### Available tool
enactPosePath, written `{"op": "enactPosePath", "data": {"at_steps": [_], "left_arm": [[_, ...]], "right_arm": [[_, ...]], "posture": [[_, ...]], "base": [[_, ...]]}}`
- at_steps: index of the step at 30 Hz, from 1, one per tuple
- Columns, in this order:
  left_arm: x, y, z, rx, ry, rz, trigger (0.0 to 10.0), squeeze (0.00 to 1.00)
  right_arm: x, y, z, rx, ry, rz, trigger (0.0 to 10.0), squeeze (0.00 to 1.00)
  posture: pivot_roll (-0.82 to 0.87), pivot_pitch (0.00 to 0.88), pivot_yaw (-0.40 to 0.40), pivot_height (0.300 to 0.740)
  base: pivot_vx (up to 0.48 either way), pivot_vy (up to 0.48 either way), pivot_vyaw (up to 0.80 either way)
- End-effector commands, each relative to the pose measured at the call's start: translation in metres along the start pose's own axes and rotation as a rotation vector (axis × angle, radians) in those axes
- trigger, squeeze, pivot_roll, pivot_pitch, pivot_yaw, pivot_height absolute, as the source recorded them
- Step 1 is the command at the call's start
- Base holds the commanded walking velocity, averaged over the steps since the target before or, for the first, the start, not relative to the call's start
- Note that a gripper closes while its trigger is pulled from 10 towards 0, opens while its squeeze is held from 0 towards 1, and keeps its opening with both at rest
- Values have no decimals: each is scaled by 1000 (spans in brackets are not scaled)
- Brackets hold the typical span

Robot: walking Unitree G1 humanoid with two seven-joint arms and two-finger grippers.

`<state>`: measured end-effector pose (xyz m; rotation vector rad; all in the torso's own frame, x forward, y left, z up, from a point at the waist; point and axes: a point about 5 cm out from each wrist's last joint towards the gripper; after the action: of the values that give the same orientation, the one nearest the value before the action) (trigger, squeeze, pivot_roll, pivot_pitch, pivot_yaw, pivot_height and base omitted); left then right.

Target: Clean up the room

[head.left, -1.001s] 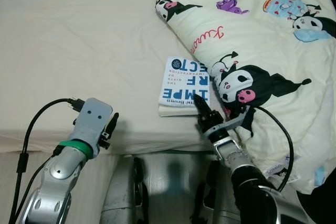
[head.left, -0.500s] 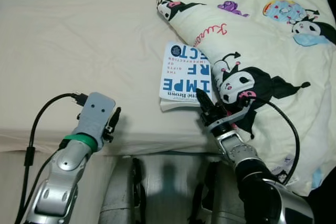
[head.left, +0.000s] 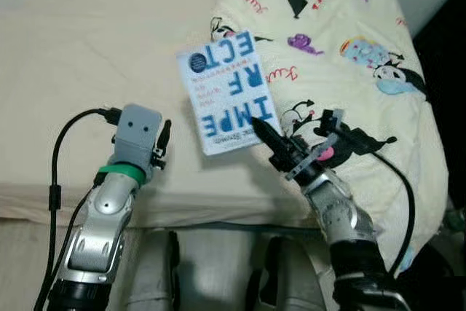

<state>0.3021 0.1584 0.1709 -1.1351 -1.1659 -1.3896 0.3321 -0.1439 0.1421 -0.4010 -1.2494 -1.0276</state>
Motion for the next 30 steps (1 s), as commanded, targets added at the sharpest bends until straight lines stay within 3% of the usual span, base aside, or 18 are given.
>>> {"op": "enactPosePath", "data": {"at_steps": [1, 5, 7, 11, 13, 15, 30], "left_arm": [[0, 0, -2, 4, -16, -6, 10000, 0], [1, 0, -1, 14, -22, -18, 10000, 0], [1, 2, 2, 27, -24, -25, 10000, 0], [0, 3, 2, 29, -24, -24, 10000, 0], [-1, 7, 0, 37, -28, -26, 10000, 0], [-1, 9, -2, 42, -34, -32, 10000, 0], [-2, 13, -8, 40, -43, -41, 10000, 0]], "right_arm": [[11, -6, -3, -55, -53, -65, 10000, 0], [15, -13, 0, -90, -66, -90, 10000, 0], [20, -20, 8, -165, -159, -119, 10000, 0], [21, -20, 9, -179, -200, -115, 10000, 0], [21, -16, 11, -171, -361, -100, 10000, 0], [22, -14, 11, -182, -400, -105, 10000, 0], [16, -13, 12, -243, -459, -84, 10000, 0]], "posture": [[45, 77, -56, 600], [37, 68, -52, 600], [29, 50, -40, 600], [28, 38, -40, 600], [33, 23, -51, 605], [35, 19, -54, 610], [45, 21, -55, 665]], "base": [[0, 0, 0], [0, 0, 0], [0, 0, 0], [0, 0, 0], [0, 0, 0], [0, 0, 0], [0, 0, 0]]}}
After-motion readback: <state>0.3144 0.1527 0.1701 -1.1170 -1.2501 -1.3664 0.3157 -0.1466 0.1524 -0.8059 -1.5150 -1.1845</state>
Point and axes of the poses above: a point about 5 cm out from each wrist's last joint towards the gripper, its own y axis pointing out of the wrist towards the gripper, its own x axis along the axis of the wrist's last joint, z = x × y, and after that the axes turned 7 degrees about -y, right-handed
